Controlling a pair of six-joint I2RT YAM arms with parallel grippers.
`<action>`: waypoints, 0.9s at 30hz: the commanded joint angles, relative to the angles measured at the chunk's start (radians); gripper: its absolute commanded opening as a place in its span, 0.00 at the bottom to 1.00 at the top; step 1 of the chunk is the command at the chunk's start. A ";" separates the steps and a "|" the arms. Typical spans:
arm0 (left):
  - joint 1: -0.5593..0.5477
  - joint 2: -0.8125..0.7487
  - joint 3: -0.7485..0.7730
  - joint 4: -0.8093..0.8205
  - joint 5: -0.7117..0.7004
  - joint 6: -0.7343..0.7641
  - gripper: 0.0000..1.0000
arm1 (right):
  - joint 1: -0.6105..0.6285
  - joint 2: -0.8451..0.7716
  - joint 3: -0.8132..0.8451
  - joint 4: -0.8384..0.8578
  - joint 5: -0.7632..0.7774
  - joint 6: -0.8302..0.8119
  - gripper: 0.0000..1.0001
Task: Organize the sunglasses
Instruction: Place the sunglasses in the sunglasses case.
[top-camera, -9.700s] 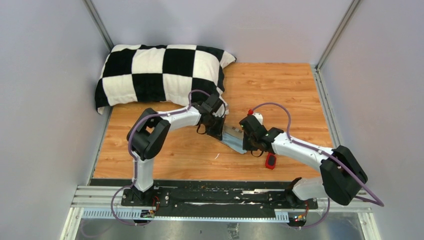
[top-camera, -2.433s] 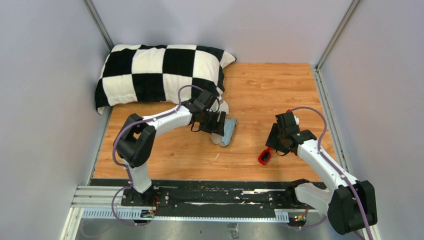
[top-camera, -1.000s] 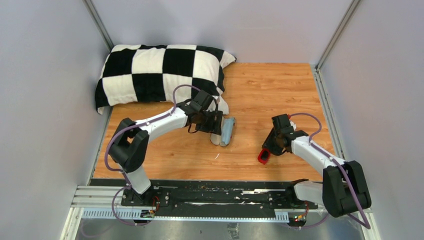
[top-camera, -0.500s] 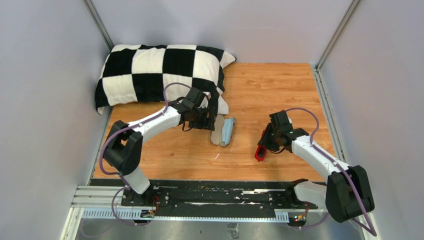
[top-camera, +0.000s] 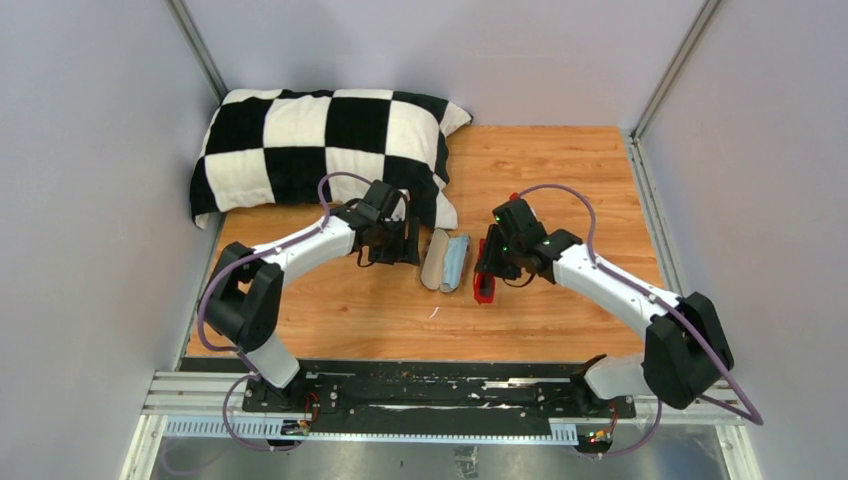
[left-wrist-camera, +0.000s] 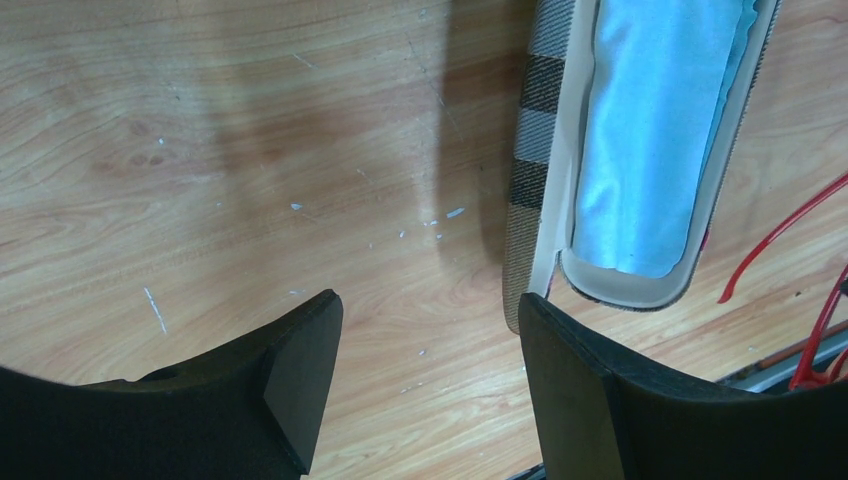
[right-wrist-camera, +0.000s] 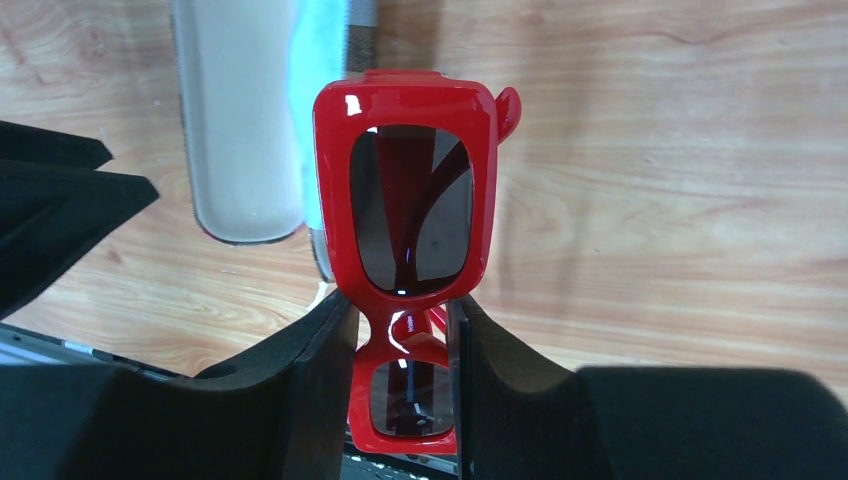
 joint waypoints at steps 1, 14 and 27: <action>0.009 -0.033 -0.012 0.012 -0.006 -0.006 0.70 | 0.046 0.063 0.083 -0.003 0.019 -0.020 0.00; 0.014 0.090 0.042 0.015 -0.114 -0.039 0.70 | 0.101 0.166 0.199 0.000 -0.039 -0.045 0.00; 0.015 0.147 0.077 0.031 -0.064 -0.026 0.70 | 0.114 0.304 0.288 -0.024 -0.057 -0.005 0.00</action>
